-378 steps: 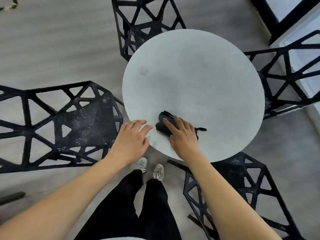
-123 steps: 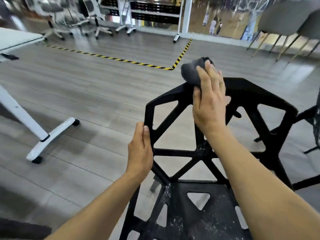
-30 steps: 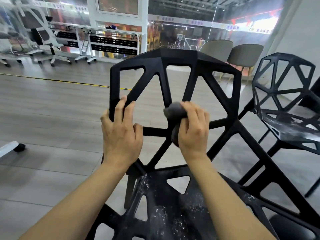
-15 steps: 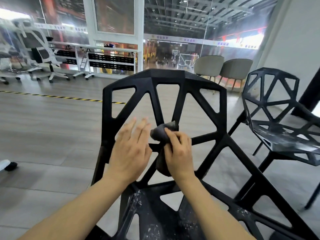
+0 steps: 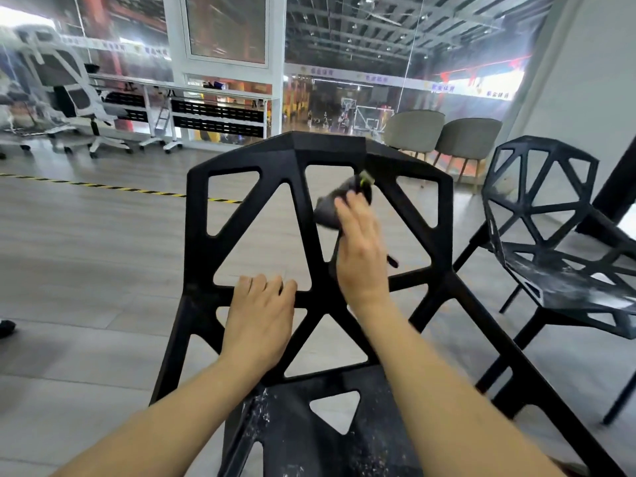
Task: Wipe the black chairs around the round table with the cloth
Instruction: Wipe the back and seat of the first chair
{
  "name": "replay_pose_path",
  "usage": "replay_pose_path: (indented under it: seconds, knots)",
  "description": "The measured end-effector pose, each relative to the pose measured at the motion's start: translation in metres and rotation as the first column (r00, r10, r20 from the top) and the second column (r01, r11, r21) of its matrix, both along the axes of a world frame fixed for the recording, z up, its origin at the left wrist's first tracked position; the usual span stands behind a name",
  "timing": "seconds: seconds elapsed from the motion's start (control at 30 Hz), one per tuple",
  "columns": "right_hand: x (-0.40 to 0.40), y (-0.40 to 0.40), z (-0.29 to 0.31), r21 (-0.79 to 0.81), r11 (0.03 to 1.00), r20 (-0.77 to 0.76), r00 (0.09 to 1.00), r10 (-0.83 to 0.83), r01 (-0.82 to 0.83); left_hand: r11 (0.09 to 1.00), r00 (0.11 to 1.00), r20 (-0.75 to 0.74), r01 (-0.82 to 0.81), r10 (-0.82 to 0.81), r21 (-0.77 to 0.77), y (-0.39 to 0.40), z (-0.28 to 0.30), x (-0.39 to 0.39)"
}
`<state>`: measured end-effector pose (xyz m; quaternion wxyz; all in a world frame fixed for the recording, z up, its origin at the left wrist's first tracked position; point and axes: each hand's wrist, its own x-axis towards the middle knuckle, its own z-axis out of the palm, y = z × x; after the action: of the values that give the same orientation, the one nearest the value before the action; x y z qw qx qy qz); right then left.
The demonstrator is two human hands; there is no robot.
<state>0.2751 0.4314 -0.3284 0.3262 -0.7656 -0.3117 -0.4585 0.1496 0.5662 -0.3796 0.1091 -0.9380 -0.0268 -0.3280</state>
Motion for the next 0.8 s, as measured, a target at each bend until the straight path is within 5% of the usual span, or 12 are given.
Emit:
replay_pose_path:
  seconds: [0.17, 0.43, 0.67, 0.8]
  knots:
    - [-0.027, -0.013, -0.040, -0.099, 0.995, -0.024, 1.000, -0.003, 0.001, 1.000, 1.000, 0.008, -0.014, 0.015, -0.017, -0.003, 0.003, 0.000]
    - [0.029, -0.023, 0.098, 0.098, 0.989, -0.022, 0.993, -0.113, 0.114, 0.999, 0.999, 0.020, -0.037, 0.038, -0.024, -0.002, -0.002, -0.001]
    - [-0.036, -0.011, -0.045, -0.105, 0.995, -0.038, 0.999, -0.004, 0.000, 0.998, 0.999, 0.028, -0.044, 0.045, -0.034, -0.004, 0.001, 0.002]
    - [-0.041, -0.017, -0.038, -0.114, 0.993, -0.080, 0.996, -0.039, 0.030, 0.998, 0.999, 0.024, -0.036, 0.037, -0.043, -0.004, 0.001, -0.001]
